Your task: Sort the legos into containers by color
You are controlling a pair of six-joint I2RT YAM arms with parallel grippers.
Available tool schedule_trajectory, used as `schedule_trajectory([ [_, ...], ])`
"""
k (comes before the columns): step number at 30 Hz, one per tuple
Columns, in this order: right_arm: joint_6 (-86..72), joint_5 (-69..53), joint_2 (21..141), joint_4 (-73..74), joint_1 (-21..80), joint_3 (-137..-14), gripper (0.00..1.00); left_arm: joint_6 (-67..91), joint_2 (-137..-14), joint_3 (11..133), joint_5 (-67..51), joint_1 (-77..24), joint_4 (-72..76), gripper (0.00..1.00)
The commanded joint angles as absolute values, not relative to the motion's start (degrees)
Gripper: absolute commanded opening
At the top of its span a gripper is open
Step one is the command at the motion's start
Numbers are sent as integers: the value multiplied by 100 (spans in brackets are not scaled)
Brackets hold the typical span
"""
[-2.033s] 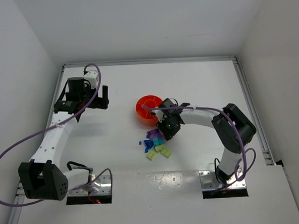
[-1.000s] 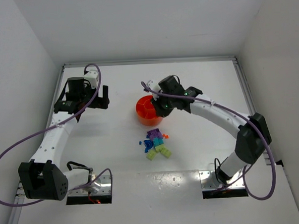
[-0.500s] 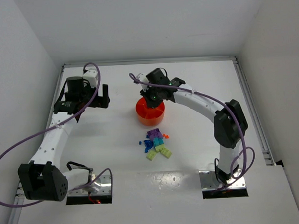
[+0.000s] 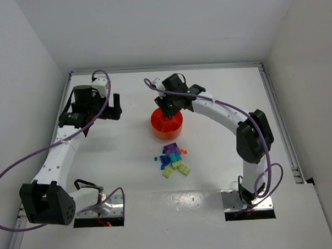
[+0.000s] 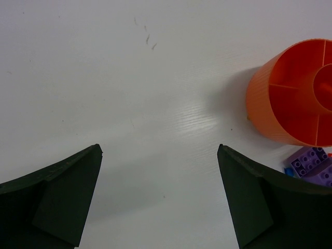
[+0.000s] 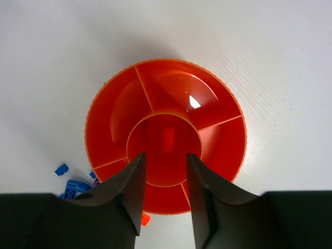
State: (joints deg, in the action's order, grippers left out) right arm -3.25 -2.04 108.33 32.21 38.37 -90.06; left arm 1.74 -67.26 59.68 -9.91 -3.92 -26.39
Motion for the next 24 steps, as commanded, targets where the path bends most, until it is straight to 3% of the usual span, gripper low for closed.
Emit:
schedule_trajectory([
  [1, -369, -79, 10881, 3146, 3823, -9176, 39, 211, -6574, 5941, -1081, -316, -2435, 100],
  [6, -369, -245, 10644, 3146, 3823, -9124, 39, 211, -6574, 5941, -1081, -316, -2435, 100],
  [8, -369, -509, 10189, 3234, 3823, -8887, 34, 211, -6574, 5941, -1081, -316, -2435, 100],
  [14, 210, -922, 8581, 3453, 3771, -6789, 31, 158, -6521, 5941, -1134, -316, -2435, 100],
  [20, 799, -1177, 8113, 3235, 3771, -5380, 33, 158, -6644, 6047, -1248, -264, -2435, 100],
  [24, 1098, -1178, 8463, 2910, 3823, -5019, 35, 158, -6697, 6108, -1301, -264, -2382, 100],
])
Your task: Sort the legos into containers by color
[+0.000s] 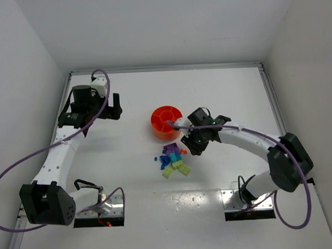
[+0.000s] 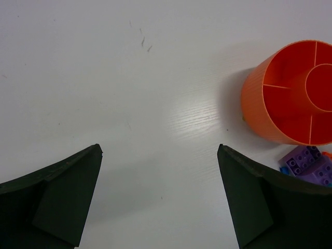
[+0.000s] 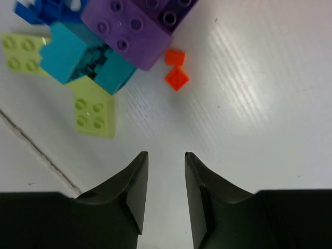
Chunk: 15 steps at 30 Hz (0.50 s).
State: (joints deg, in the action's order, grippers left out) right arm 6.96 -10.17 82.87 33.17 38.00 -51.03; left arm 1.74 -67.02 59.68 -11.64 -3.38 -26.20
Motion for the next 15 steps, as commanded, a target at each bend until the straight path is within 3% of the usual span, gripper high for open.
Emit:
schedule_trajectory([
  [1, 1099, -1178, 8647, 2796, 3823, -4949, 35, 158, -6697, 6108, -1301, -264, -2382, 100],
  [15, 1336, -1301, 9281, 2057, 3876, -4948, 41, 97, -6750, 6108, -1301, -264, -2382, 100],
])
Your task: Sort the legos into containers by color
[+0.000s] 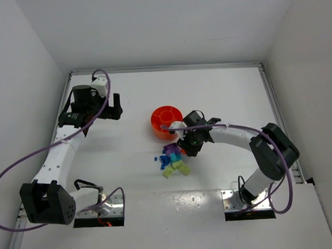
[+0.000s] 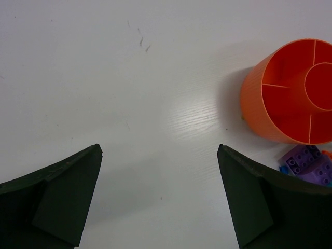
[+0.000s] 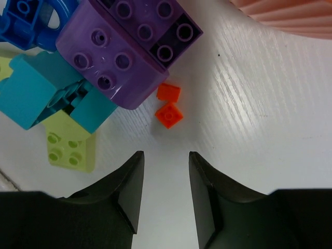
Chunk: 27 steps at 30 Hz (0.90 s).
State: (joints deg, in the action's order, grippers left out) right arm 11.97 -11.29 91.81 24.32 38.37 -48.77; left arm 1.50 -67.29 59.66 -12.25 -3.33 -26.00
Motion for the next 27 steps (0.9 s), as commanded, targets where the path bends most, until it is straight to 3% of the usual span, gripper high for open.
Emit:
schedule_trajectory([
  [1, 1336, -1249, 9281, 2057, 3876, -4948, 42, 97, -6750, 6108, -1301, -264, -2382, 100],
  [19, 1336, -1143, 10063, 1854, 4087, -5370, 49, 44, -6803, 6161, -1301, -264, -2382, 100],
  [27, 1336, -1143, 10195, 1916, 4140, -5370, 35, 44, -6803, 6161, -1248, -264, -2382, 100],
])
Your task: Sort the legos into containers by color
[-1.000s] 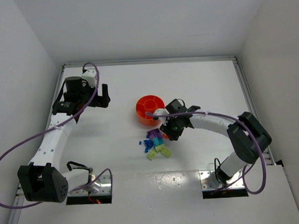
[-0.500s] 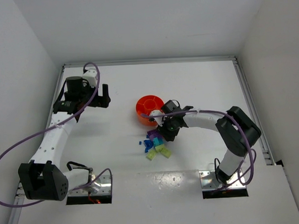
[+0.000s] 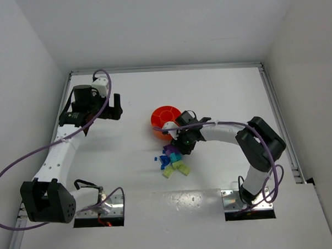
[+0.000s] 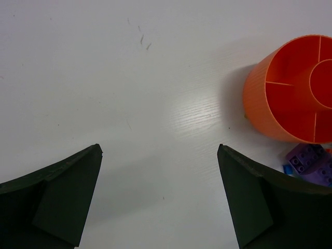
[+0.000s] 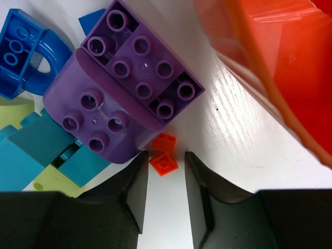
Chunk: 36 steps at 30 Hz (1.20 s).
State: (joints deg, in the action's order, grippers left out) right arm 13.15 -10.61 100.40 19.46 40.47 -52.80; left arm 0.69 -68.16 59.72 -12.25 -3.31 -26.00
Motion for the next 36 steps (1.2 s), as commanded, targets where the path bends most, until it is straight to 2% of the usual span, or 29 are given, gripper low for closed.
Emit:
schedule_trajectory([
  [1, 1336, -1143, 10195, 1916, 4140, -5370, 33, 44, -6803, 6161, -1248, -264, -2382, 100],
  [6, 1336, -1090, 10073, 2030, 4140, -5151, 29, 44, -6803, 6161, -1248, -264, -2382, 100],
  [12, 1336, -1090, 9897, 2030, 4140, -4957, 15, 44, -6803, 6161, -1248, -264, -2382, 100],
  [16, 1283, -1195, 9757, 2083, 4140, -4957, 10, 44, -6803, 6161, -1248, -264, -2382, 100],
  [29, 949, -1371, 8746, 2829, 4140, -6081, 7, 44, -6803, 6161, -1301, -264, -2382, 100],
  [36, 712, -1318, 9235, 2830, 4078, -7441, 7, 44, -6803, 6161, -1354, -264, -2382, 100],
])
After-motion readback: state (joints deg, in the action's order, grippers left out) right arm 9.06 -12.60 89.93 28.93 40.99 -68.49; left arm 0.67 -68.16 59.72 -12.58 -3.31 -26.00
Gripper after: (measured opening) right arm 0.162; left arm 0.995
